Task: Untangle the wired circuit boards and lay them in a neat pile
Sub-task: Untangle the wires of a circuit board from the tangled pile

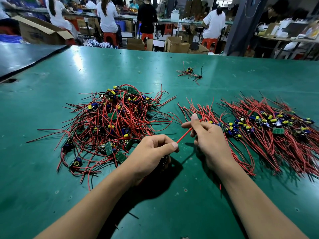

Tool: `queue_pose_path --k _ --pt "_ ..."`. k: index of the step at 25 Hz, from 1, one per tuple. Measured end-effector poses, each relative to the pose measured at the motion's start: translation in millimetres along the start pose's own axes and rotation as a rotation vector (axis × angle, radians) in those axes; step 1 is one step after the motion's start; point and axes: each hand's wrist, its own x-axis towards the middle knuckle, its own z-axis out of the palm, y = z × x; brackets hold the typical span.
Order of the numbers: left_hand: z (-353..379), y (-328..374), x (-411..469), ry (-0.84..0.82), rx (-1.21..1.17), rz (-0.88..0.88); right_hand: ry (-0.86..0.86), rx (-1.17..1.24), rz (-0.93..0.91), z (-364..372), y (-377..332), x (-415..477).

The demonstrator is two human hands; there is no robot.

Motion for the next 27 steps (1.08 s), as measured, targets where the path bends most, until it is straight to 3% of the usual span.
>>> queue_pose_path --k 3,5,10,14,19,27 --pt "-0.2 -0.6 0.1 -0.010 -0.005 -0.014 0.117 -0.179 -0.175 -4.2 2.8 0.9" --pt "-1.1 -1.1 0.2 -0.013 -0.006 -0.017 0.169 -0.173 -0.203 -4.7 0.9 0.3" --pt "-1.6 -2.4 -0.2 -0.010 0.011 0.003 -0.013 0.486 0.210 0.4 -14.5 -1.8" --pt "-0.4 -5.6 0.5 0.015 0.018 0.004 -0.125 0.703 0.403 -2.3 -20.4 -3.6" --pt "2.2 0.7 3.2 0.104 -0.220 -0.106 -0.133 0.554 0.378 -2.4 -23.7 -9.3" --pt "-2.8 4.5 4.2 0.039 -0.370 -0.182 -0.121 0.488 0.249 -2.0 -20.8 -11.8"
